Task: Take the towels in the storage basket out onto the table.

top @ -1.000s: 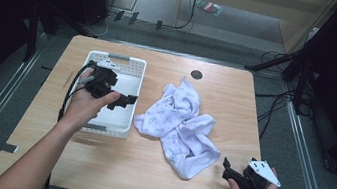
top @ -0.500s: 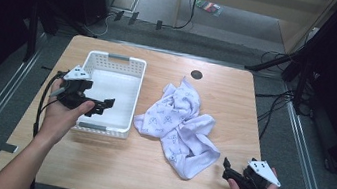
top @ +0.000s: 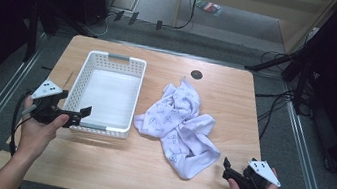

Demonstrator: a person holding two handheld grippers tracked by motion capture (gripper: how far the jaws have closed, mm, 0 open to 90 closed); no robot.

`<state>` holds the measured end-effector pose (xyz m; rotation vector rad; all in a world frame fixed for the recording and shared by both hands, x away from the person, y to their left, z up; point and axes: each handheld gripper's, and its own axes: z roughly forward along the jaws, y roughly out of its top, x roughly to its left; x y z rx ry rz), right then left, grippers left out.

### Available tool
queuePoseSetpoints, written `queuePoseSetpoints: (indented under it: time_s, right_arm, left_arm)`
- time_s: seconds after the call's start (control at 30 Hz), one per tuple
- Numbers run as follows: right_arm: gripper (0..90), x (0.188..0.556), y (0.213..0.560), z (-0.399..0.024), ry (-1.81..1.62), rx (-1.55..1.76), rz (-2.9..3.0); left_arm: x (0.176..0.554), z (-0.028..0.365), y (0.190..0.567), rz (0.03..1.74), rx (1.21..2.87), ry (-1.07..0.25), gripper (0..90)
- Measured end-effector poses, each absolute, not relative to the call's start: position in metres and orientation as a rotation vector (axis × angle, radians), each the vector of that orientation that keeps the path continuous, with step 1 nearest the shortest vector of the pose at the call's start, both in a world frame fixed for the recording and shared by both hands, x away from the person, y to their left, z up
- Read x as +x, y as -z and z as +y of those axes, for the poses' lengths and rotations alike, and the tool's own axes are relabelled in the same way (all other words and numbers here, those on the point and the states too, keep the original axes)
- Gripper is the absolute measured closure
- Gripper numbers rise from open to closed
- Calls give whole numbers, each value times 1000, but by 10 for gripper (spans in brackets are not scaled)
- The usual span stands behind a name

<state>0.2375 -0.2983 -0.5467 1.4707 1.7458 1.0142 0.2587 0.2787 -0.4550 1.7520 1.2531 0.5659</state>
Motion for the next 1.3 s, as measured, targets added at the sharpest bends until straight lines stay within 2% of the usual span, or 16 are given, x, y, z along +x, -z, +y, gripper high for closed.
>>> queuePoseSetpoints:
  time_s: [0.47,0.6,0.83,1.0,1.3]
  right_arm:
    - [35,238,547,-298,-1002,1473,1747]
    - [34,238,547,-298,-1003,1475,1747]
    - [33,237,546,-300,-1009,1482,1760]
    - [29,237,546,-302,-1025,1493,1758]
    - [32,236,544,-306,-1077,1497,1760]
  left_arm:
    - [223,343,501,1360,1588,-586,0]
    - [214,356,517,1380,1563,-639,0]
    - [208,381,543,1479,1489,-620,0]
    - [209,386,546,1511,1443,-627,0]
    - [218,377,552,1553,1535,-632,0]
